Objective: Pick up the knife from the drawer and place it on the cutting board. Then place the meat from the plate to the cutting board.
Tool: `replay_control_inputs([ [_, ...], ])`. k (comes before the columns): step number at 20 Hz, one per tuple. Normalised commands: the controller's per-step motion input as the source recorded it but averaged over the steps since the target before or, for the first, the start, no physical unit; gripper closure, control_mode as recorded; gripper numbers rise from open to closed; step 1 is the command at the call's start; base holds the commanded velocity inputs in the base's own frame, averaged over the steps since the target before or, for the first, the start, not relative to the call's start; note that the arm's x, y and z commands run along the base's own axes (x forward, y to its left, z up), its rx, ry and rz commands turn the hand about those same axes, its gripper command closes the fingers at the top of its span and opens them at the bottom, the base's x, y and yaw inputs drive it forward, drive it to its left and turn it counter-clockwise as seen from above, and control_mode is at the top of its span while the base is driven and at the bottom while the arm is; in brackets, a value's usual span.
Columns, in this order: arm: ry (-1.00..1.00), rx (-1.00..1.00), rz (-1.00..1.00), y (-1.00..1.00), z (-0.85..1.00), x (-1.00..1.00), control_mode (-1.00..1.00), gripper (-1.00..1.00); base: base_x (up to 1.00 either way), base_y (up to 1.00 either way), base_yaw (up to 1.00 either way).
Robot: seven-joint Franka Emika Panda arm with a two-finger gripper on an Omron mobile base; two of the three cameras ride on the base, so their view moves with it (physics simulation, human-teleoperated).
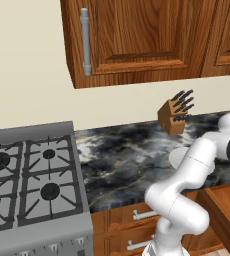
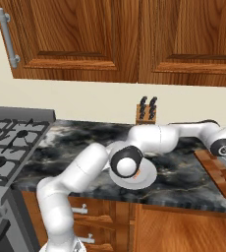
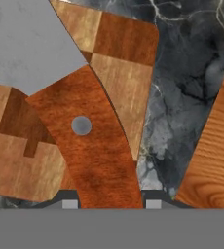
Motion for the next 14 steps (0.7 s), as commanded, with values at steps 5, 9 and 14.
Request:
replay_control_inputs([
  [5, 0.0, 0.0, 0.0, 0.0, -0.26, 0.0, -1.0, 1.0, 0.0, 0.0, 0.0],
  [9, 0.0, 0.0, 0.0, 0.0, -0.2, 0.01, -1.0, 1.0, 0.0, 0.0, 0.0],
  [14, 0.0, 0.0, 0.0, 0.0, -0.21, 0.04, -1.0, 1.0, 0.0, 0.0, 0.0],
])
